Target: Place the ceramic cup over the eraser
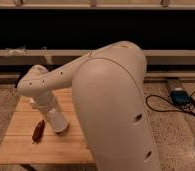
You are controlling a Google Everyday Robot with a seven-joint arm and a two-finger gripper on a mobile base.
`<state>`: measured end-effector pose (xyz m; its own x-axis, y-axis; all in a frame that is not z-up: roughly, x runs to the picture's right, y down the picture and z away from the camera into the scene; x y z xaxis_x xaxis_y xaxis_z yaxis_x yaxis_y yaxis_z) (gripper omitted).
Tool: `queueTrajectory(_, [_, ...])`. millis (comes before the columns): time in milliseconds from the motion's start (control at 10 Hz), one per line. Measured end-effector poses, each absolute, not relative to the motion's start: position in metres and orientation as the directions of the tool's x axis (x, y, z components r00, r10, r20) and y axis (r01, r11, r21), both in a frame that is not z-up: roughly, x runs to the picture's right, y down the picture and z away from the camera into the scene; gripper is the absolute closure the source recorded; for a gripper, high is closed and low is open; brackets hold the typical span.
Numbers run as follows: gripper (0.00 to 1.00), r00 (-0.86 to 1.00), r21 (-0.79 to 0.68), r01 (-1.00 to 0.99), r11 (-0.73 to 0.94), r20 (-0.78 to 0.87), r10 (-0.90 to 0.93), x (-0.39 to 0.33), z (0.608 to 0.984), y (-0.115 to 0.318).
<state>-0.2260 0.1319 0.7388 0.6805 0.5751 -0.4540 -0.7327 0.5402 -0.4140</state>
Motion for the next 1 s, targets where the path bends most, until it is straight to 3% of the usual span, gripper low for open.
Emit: queueTrajectory(1000, [0.21,0.525,-0.417,-0.812,0.408,-0.216,0.823,-0.204,0.694,0.038])
